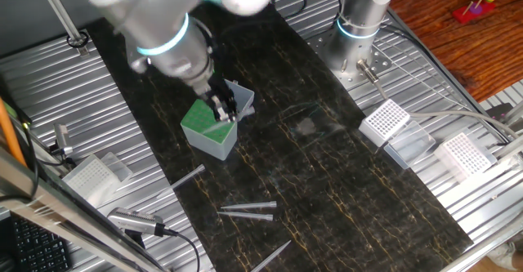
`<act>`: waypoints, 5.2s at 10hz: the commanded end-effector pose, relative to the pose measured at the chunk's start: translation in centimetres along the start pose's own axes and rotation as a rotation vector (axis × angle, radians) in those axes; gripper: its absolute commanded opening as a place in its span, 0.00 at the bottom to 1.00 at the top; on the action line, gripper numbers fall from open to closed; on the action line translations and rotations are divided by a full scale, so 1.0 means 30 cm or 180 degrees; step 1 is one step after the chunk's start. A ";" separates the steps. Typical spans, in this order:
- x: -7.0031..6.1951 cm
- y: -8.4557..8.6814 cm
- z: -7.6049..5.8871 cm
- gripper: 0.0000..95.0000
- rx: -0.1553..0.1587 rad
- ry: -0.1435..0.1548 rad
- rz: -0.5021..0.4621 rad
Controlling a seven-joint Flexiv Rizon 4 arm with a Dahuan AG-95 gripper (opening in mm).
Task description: Insert a large pipette tip into the holder for large pipette tips
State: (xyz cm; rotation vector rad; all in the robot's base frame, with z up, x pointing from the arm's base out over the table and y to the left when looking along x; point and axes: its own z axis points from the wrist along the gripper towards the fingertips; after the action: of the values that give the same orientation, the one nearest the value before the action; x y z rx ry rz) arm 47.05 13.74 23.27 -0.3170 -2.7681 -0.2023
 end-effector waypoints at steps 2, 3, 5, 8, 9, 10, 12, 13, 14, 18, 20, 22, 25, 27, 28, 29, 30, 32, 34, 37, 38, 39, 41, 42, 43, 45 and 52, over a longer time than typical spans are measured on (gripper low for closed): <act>-0.026 -0.047 0.015 0.00 -0.0129 0.0139 -0.0064; -0.037 -0.057 0.026 0.00 -0.0154 0.0145 -0.0072; -0.051 -0.068 0.042 0.00 -0.0171 0.0157 -0.0080; -0.060 -0.088 0.070 0.00 -0.0205 0.0168 -0.0097; -0.062 -0.091 0.075 0.00 -0.0210 0.0171 -0.0101; -0.065 -0.095 0.082 0.00 -0.0216 0.0182 -0.0103; -0.063 -0.101 0.091 0.00 -0.0219 0.0186 -0.0100; -0.059 -0.105 0.094 0.00 -0.0217 0.0185 -0.0099; -0.051 -0.113 0.095 0.00 -0.0223 0.0186 -0.0115; -0.032 -0.129 0.101 0.00 -0.0274 0.0200 -0.0146; -0.028 -0.140 0.123 0.00 -0.0298 0.0206 -0.0159; -0.045 -0.153 0.146 0.00 -0.0314 0.0199 -0.0184; -0.058 -0.155 0.151 0.00 -0.0316 0.0190 -0.0229; -0.077 -0.144 0.131 0.00 -0.0157 0.0168 -0.0388; -0.088 -0.136 0.118 0.00 -0.0082 0.0178 -0.0436; -0.099 -0.128 0.105 0.00 -0.0014 0.0193 -0.0468; -0.109 -0.121 0.094 0.00 0.0037 0.0198 -0.0506; -0.127 -0.106 0.072 0.00 0.0192 0.0214 -0.0586; -0.141 -0.091 0.051 0.00 0.0242 0.0236 -0.0589; -0.139 -0.091 0.051 0.00 0.0244 0.0232 -0.0529; -0.139 -0.091 0.051 0.00 0.0246 0.0231 -0.0534; -0.139 -0.091 0.051 0.00 0.0251 0.0228 -0.0524; -0.139 -0.091 0.051 0.00 0.0259 0.0223 -0.0492; -0.139 -0.091 0.051 0.00 0.0265 0.0221 -0.0485; -0.139 -0.091 0.051 0.00 0.0266 0.0220 -0.0485; -0.139 -0.091 0.051 0.00 0.0269 0.0216 -0.0487; -0.120 -0.104 0.067 0.00 0.0332 -0.0300 -0.0524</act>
State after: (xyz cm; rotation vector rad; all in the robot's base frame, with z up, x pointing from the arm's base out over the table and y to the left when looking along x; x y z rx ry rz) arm 48.93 10.39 19.86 -0.0833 -2.8451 -0.1066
